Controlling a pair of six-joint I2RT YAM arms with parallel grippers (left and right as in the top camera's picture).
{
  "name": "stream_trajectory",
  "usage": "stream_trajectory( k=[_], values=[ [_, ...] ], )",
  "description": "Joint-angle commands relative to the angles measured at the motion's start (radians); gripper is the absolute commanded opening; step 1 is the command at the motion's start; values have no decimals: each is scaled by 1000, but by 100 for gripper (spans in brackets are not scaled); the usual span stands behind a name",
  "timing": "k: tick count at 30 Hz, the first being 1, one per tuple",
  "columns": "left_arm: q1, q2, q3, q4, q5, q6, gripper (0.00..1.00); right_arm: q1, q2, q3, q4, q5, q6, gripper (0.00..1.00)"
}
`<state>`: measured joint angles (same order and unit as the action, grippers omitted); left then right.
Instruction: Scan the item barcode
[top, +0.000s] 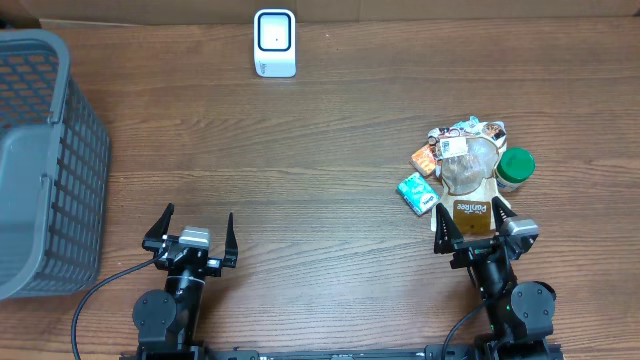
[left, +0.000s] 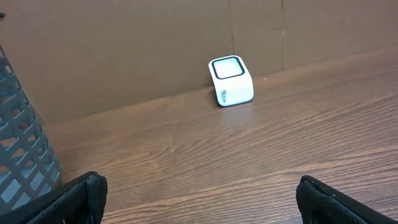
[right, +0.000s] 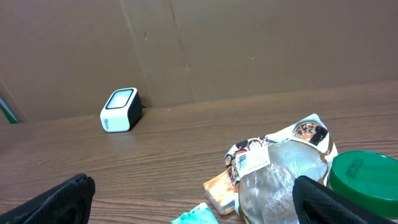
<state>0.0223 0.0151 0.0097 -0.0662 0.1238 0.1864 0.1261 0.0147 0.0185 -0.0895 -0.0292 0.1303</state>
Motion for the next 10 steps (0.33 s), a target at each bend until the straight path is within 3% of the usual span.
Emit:
stream_trajectory(
  k=[1, 10],
  values=[
    [10, -11, -5, 0, 3, -14, 100, -4, -12, -10, 8, -3, -1, 100],
    [10, -11, -5, 0, 3, -14, 100, -4, -12, -10, 7, -2, -1, 100]
  ],
)
